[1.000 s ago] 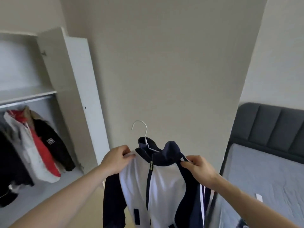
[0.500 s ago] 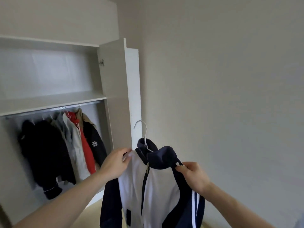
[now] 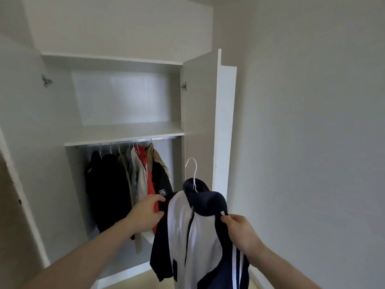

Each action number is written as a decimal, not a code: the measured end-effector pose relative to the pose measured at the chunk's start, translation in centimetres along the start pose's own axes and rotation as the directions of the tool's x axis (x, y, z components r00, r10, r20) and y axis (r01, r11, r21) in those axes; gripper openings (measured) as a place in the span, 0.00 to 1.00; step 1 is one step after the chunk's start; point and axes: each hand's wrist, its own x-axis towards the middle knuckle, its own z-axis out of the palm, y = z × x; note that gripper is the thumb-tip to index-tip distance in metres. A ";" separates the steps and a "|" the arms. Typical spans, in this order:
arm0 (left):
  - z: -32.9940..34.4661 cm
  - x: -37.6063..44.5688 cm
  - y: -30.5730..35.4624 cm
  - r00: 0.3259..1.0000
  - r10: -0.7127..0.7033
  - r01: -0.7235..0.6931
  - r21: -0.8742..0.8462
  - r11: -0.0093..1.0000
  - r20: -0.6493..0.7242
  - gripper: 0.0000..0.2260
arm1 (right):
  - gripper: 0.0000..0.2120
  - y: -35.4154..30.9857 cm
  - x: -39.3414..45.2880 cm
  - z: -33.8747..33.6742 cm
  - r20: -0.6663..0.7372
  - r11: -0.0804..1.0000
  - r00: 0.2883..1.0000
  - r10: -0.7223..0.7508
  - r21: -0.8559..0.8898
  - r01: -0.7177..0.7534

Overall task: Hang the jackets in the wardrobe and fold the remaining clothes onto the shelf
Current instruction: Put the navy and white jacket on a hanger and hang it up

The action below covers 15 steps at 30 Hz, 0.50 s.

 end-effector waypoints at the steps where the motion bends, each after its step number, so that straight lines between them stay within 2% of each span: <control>1: -0.4 1.1 -0.4 1.000 -0.024 0.024 0.005 1.000 -0.009 0.20 | 0.09 -0.5 1.9 0.2 0.017 1.000 1.000 0.002 0.008 -0.002; 9: -2.5 5.8 -4.9 0.988 -0.139 0.140 0.007 0.990 -0.062 0.19 | 0.09 -3.1 14.3 4.4 0.108 1.000 0.994 -0.004 0.023 0.002; 15: -6.9 11.6 -10.1 0.977 -0.167 0.175 0.053 0.983 -0.130 0.19 | 0.09 -4.1 22.6 7.8 0.049 1.000 0.999 -0.003 -0.027 0.004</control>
